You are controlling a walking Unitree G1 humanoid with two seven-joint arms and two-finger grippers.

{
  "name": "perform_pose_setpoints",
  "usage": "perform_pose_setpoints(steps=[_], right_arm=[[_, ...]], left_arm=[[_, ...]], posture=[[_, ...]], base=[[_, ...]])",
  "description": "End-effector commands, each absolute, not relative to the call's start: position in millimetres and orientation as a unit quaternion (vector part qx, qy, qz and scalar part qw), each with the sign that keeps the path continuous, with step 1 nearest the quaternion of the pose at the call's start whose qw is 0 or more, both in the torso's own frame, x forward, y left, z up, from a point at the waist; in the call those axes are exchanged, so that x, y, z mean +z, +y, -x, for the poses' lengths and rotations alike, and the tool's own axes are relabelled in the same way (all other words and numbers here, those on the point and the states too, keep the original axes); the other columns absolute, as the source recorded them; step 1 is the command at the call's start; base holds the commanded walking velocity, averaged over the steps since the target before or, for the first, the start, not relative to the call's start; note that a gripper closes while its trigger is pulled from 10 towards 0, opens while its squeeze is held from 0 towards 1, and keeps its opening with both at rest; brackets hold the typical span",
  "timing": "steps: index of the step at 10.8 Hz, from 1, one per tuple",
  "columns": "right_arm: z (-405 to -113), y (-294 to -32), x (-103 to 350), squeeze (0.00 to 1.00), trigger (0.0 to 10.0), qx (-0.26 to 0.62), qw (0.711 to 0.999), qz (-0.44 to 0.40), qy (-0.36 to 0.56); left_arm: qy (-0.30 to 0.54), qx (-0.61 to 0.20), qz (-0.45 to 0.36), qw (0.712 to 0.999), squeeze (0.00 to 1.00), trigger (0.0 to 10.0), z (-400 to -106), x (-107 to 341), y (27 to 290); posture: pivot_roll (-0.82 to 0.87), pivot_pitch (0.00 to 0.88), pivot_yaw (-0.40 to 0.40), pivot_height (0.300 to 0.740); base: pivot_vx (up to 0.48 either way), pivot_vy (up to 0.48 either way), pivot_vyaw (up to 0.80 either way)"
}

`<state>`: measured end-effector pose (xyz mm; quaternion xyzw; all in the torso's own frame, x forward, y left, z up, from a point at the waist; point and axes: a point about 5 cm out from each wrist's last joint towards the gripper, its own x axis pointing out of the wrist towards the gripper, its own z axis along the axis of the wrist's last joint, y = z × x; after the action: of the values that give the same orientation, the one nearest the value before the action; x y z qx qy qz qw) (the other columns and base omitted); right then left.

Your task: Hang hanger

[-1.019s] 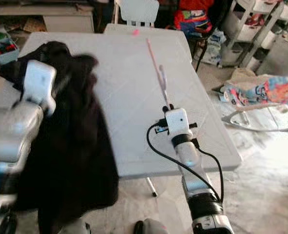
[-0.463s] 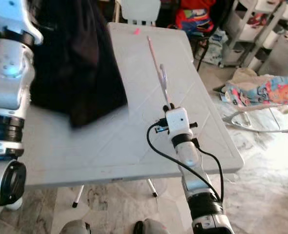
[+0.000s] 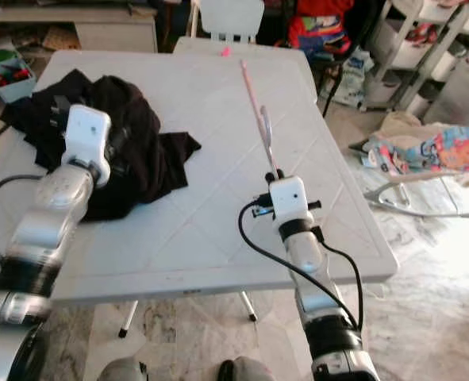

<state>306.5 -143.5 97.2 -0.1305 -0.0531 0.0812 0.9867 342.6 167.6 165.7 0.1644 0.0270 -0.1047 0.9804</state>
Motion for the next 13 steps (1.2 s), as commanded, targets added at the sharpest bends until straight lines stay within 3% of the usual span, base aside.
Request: perform_pose_setpoints(steps=[1, 2, 3, 5, 6, 10, 13], right_arm=[[-301.8, -141.8, 79.8, 0.00, 10.0, 0.088, 0.988, 0.125, -0.011], [-301.6, -141.9, 79.9, 0.00, 10.0, 0.088, 0.988, 0.124, -0.011], [-301.4, -142.0, 79.5, 0.00, 10.0, 0.088, 0.988, 0.125, -0.011], [-300.3, -144.4, 78.8, 0.00, 10.0, 0.084, 0.988, 0.126, -0.010], [-300.5, -145.4, 79.3, 0.00, 10.0, 0.083, 0.988, 0.126, -0.011], [-301.8, -145.4, 79.3, 0.00, 10.0, 0.086, 0.988, 0.129, -0.011], [-300.8, -144.3, 80.2, 0.00, 10.0, 0.083, 0.988, 0.127, -0.015]], left_arm=[[0.058, -0.141, -0.184, 0.971, 1.00, 10.0, -335.8, 157.1, 161.1], [0.094, -0.184, -0.215, 0.954, 1.00, 10.0, -320.6, 144.5, 158.0], [0.083, -0.173, -0.211, 0.958, 1.00, 10.0, -315.0, 144.7, 159.0], [-0.007, -0.036, -0.262, 0.964, 1.00, 10.0, -303.2, 158.5, 177.6], [-0.052, -0.053, -0.267, 0.961, 1.00, 10.0, -285.1, 152.7, 170.9], [-0.113, -0.052, -0.195, 0.973, 1.00, 10.0, -258.9, 154.0, 157.6], [-0.093, -0.046, -0.168, 0.980, 1.00, 10.0, -256.8, 146.9, 153.6]], posture=[[0.04, 0.058, -0.075, 0.740], [0.04, 0.058, -0.075, 0.740], [0.04, 0.057, -0.073, 0.740], [0.04, 0.048, -0.069, 0.740], [0.03, 0.054, -0.069, 0.740], [0.04, 0.045, -0.079, 0.740], [0.02, 0.046, -0.071, 0.740]], base=[[0.000, 0.000, 0.00], [0.000, 0.000, 0.00], [0.000, 0.000, 0.00], [0.000, 0.000, 0.00], [0.000, 0.000, 0.00], [0.000, 0.000, 0.00], [0.000, 0.000, 0.00]])
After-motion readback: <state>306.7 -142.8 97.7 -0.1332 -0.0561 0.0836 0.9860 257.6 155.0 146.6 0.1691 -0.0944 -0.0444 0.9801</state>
